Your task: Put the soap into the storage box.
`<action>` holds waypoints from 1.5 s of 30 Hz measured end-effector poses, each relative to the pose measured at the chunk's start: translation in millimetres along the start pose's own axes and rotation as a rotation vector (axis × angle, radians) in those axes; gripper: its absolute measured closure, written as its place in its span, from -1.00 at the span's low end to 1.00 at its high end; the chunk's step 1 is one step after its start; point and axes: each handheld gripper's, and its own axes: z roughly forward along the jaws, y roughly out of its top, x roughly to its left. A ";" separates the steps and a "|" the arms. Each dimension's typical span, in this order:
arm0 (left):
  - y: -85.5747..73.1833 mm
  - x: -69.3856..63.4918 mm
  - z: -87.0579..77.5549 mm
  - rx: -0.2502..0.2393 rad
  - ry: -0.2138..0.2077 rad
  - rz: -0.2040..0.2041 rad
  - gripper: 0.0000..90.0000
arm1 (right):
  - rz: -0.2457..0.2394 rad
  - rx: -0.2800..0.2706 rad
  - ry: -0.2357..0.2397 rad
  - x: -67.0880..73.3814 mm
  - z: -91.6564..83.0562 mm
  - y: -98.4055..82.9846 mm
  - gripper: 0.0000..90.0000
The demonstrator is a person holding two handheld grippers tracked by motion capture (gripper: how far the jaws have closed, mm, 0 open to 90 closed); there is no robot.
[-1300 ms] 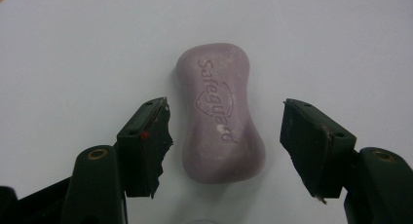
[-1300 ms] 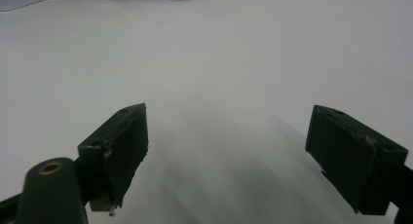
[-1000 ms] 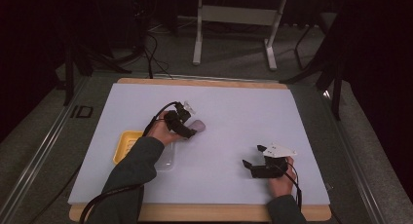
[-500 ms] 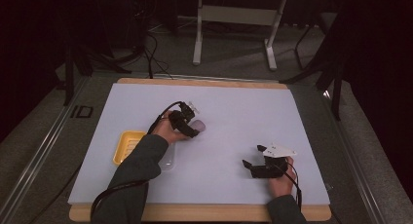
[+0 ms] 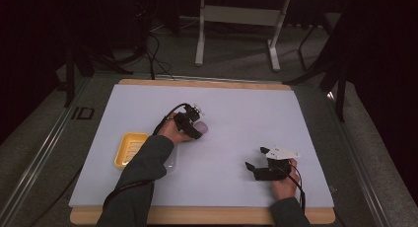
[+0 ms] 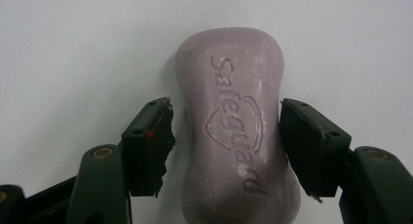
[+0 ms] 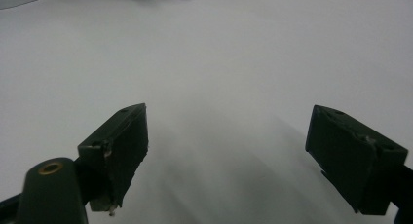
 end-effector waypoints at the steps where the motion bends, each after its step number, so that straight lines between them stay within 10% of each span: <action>1: 0.3 0.3 0.5 0.009 -0.003 0.001 -0.14 | -0.001 0.001 0.000 0.0 0.1 0.0 -0.66; 31: 19.1 0.7 4.5 0.170 -0.021 0.020 0.10 | -0.012 0.017 0.001 1.0 1.7 0.6 -0.66; 45: 15.9 1.7 0.9 0.156 -0.023 0.012 0.11 | -0.012 0.017 0.000 1.1 1.7 0.6 -0.66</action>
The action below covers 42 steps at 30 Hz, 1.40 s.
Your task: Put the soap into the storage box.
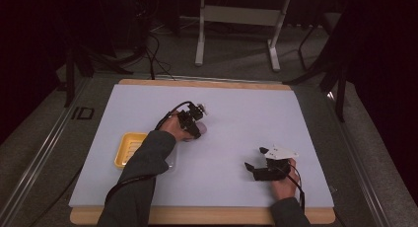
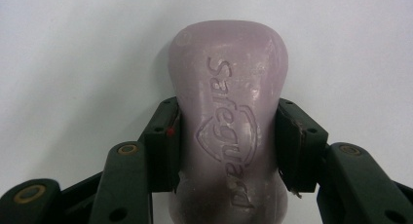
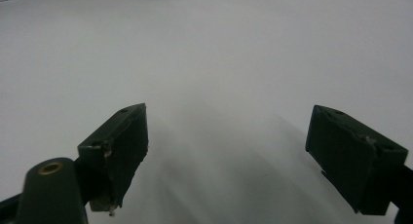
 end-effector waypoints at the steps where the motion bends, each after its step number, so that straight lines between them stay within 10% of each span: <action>1: -0.4 0.4 -1.0 -0.004 0.000 -0.002 0.11 | 0.000 0.000 0.000 0.0 0.0 0.0 -0.66; 42: -41.8 18.6 -71.3 -0.123 -0.013 -0.112 0.11 | 0.001 -0.010 -0.006 0.2 -1.2 -0.5 -0.66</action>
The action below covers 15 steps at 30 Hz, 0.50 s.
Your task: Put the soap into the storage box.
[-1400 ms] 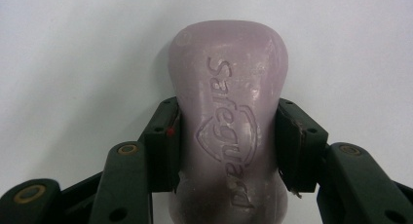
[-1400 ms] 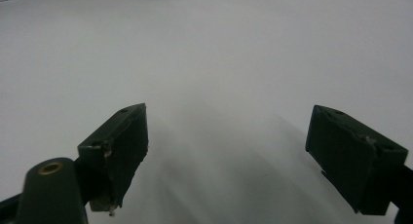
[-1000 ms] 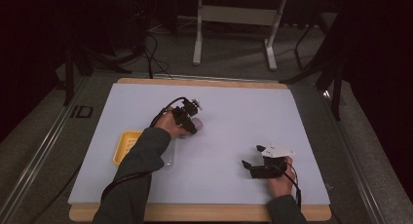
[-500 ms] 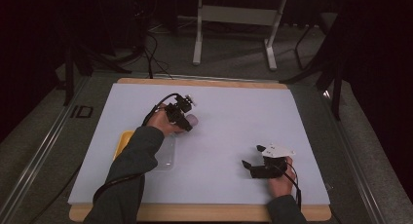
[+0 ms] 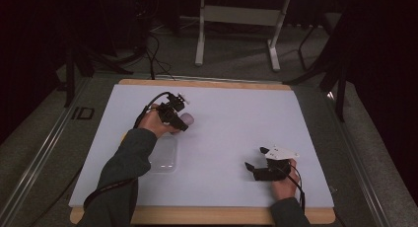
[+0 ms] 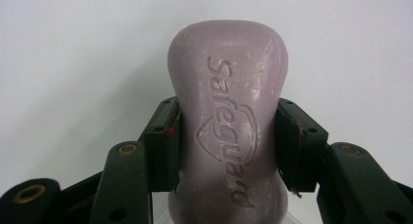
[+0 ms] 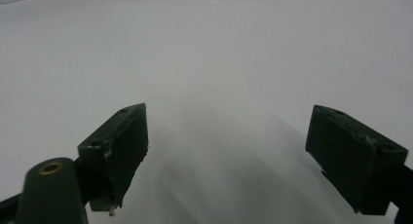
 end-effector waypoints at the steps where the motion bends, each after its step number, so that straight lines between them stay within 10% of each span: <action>1: -1.0 0.3 -1.4 0.000 0.000 -0.002 0.11 | 0.000 0.000 0.000 0.0 0.0 0.0 -0.66; 15: -23.6 9.2 -13.8 -0.004 0.014 -0.023 0.11 | 0.000 -0.004 -0.001 0.1 -0.5 -0.1 -0.66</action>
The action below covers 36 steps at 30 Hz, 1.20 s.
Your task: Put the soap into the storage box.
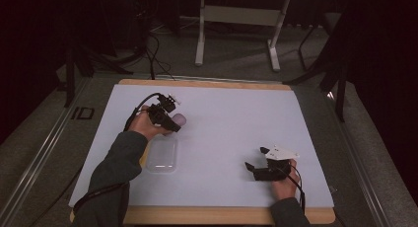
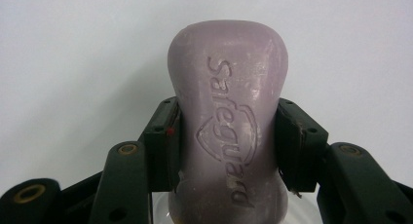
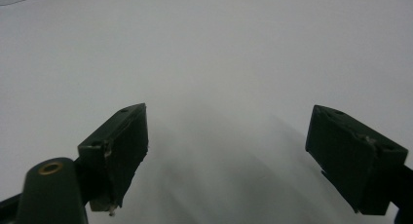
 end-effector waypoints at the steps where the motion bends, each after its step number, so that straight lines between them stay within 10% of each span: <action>1: -1.1 0.6 -0.6 -0.001 0.001 -0.003 0.11 | 0.000 0.000 -0.001 0.1 0.0 0.0 -0.66; 36: -42.9 11.0 -23.0 -0.025 0.036 -0.103 0.11 | -0.001 -0.005 -0.006 0.5 -0.6 -0.2 -0.66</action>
